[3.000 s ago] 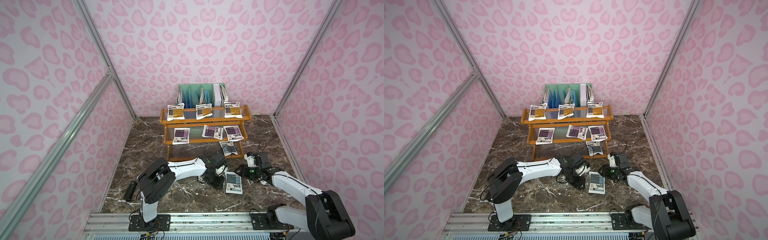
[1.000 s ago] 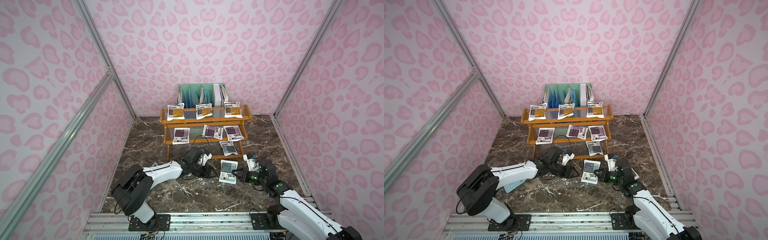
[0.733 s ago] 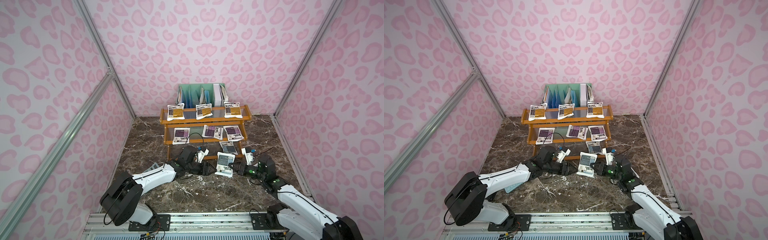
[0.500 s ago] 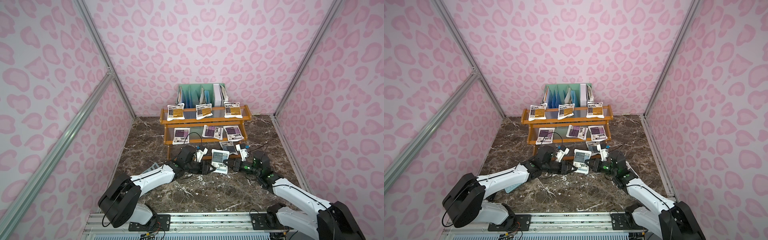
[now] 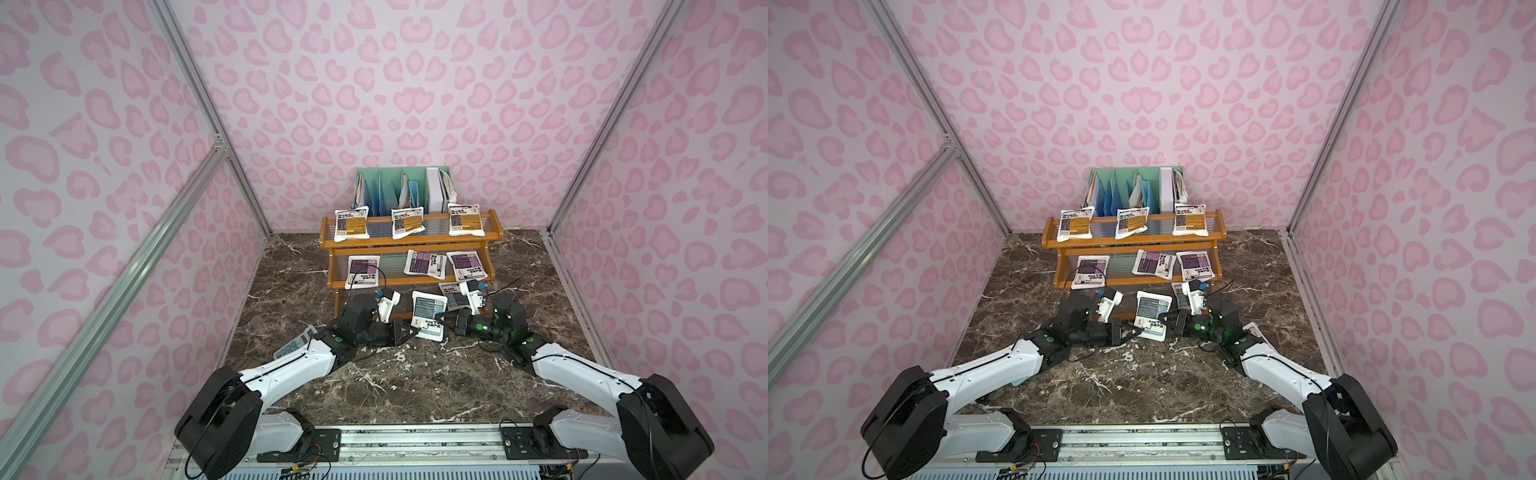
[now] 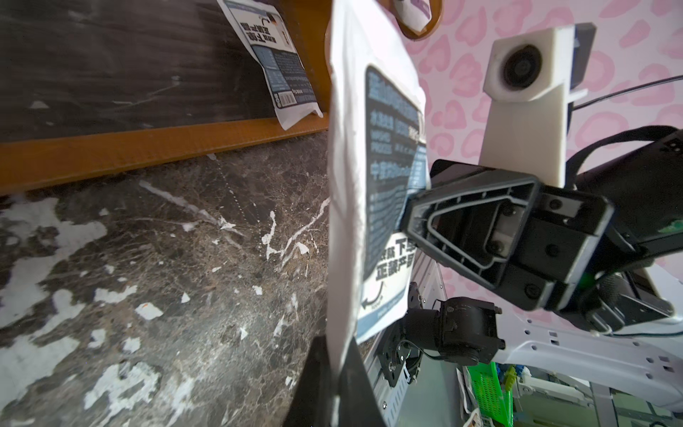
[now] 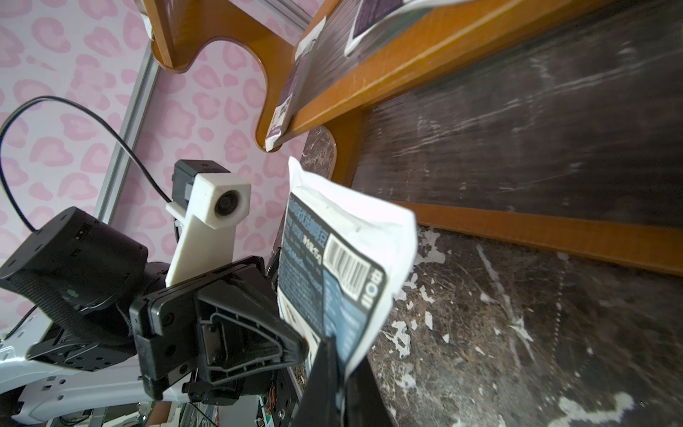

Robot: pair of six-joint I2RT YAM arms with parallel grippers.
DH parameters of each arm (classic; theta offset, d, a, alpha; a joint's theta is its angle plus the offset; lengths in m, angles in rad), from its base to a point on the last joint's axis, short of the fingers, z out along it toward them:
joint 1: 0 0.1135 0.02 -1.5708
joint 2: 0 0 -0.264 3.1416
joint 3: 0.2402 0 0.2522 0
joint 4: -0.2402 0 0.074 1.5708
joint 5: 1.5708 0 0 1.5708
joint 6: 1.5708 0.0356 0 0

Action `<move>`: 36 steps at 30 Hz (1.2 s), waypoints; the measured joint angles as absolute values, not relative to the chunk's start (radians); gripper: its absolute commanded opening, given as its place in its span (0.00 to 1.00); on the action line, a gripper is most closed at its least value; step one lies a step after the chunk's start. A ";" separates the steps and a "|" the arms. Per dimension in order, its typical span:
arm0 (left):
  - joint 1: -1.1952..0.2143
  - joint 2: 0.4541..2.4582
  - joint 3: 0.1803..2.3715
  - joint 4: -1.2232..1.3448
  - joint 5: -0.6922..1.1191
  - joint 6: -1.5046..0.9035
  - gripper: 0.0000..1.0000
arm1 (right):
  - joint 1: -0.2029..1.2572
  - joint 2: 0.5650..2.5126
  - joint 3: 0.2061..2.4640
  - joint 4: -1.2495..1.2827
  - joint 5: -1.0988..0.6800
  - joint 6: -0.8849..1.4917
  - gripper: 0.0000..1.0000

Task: Place the bagged coffee beans on the shelf by color
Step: Pick up the bagged coffee beans at the center of the board, then place the bagged coffee beans on the shelf.

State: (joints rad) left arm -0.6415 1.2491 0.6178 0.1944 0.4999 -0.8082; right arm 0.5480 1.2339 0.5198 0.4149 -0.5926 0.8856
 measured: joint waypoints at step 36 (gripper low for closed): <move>-0.332 1.275 0.673 -0.160 0.150 -0.551 0.00 | 0.555 1.201 0.556 0.136 -0.508 0.738 0.41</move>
